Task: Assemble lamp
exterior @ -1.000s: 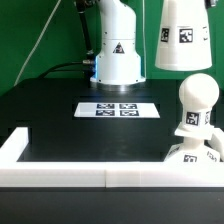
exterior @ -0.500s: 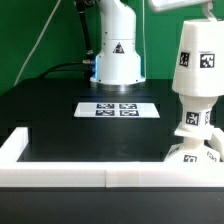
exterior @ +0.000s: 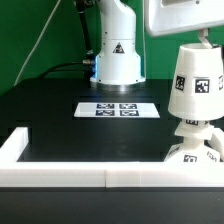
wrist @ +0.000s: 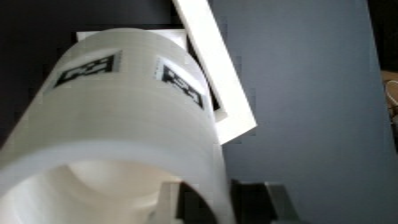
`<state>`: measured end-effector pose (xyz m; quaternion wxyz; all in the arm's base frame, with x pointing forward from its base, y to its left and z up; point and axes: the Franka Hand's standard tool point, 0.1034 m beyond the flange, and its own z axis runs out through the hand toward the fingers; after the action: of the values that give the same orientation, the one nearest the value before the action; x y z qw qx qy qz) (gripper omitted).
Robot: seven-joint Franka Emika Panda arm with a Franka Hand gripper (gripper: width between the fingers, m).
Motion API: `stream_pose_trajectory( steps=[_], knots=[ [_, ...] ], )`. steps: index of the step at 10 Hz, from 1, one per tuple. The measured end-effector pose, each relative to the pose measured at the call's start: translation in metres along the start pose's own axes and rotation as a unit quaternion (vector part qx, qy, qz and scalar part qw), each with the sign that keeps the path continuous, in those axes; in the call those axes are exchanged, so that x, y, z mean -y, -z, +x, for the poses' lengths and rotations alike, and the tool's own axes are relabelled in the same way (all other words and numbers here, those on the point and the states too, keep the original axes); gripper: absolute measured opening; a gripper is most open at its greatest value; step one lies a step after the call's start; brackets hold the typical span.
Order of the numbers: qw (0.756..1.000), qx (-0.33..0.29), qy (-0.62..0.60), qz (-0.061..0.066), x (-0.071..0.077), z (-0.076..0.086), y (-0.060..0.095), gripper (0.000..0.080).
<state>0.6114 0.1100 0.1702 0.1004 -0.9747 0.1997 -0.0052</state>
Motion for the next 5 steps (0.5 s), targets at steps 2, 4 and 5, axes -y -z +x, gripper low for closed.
stream_pose_trajectory(
  steps=[2,4,5],
  knots=[
    [1.0,0.007,0.006,-0.005,-0.005,-0.002,-0.012,0.0045],
    [1.0,0.009,0.006,-0.007,-0.006,-0.003,-0.018,0.0045],
    [1.0,0.006,0.006,-0.006,-0.006,-0.002,-0.018,0.0045]
  ],
)
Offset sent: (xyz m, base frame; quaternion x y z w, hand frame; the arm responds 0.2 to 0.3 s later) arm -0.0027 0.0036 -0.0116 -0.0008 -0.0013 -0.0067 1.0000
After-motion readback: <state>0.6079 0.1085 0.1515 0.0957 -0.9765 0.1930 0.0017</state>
